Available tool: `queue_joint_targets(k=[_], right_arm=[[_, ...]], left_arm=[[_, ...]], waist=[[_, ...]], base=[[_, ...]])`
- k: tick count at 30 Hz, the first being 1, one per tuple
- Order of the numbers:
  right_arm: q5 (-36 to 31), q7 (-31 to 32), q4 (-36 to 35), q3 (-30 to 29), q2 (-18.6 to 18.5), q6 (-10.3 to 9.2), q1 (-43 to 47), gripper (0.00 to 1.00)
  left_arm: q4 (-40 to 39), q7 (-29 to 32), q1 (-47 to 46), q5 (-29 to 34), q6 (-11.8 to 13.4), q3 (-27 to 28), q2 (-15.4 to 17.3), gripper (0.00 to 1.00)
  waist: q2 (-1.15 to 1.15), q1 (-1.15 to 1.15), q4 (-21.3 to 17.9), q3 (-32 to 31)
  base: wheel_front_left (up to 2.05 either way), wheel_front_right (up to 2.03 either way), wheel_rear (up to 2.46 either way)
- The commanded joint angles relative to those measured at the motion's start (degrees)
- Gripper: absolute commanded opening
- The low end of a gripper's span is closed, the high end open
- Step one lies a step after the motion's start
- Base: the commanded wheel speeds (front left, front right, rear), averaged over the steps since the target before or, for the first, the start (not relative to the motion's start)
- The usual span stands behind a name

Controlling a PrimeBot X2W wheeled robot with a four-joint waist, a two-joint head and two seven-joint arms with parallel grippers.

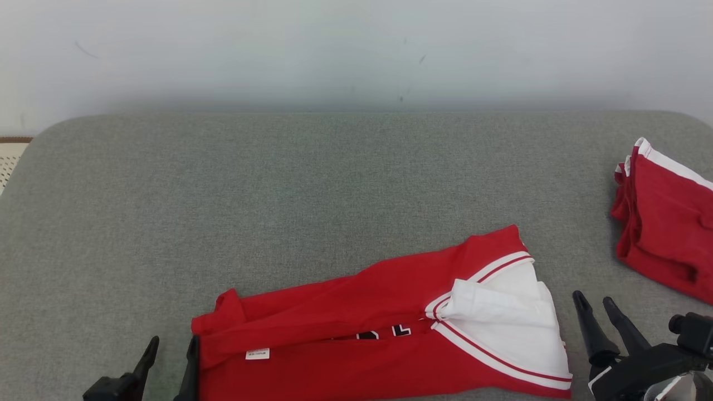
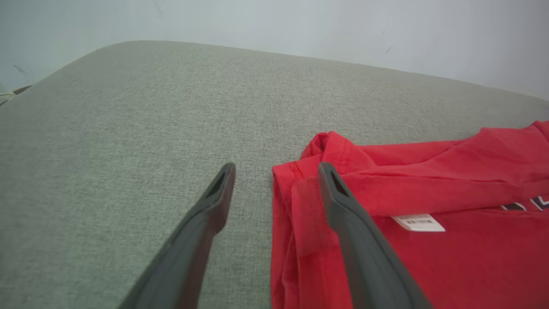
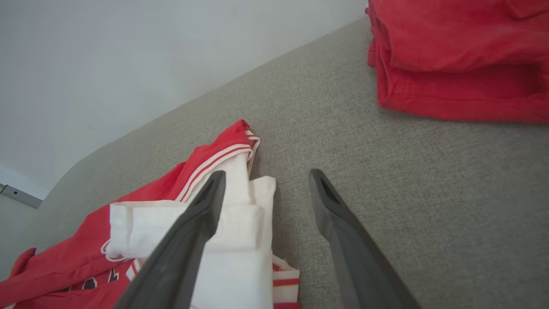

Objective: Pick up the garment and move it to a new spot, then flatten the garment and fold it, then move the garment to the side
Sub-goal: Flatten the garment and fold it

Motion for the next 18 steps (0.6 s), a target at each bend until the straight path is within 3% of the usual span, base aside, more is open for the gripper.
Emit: queue_joint_targets(k=[1, 11, 18], right_arm=[[-1.1, -0.5, -0.3, -0.2, 0.4, -0.07, -0.1, 1.00], [-10.6, 2.1, -0.5, 6.5, 4.6, -0.06, -5.5, 1.00], [-13.1, 4.1, 1.3, 12.0, 4.5, -0.06, -9.6, 1.00]], left_arm=[[-1.0, 0.0, 1.4, 0.7, 0.5, 0.6, -0.6, 1.00], [-6.2, 0.0, 4.4, 2.2, 1.3, 3.0, -2.8, 1.00], [-6.3, 0.0, 4.7, 1.4, 1.1, 3.2, -3.0, 1.00]], waist=[[0.00, 0.00, 0.1, -0.1], [0.00, 0.00, 2.6, -0.4], [0.00, 0.00, 4.5, 0.1]], base=[[0.00, 0.00, 0.00], [0.00, 0.00, 0.00], [0.00, 0.00, 0.00]])
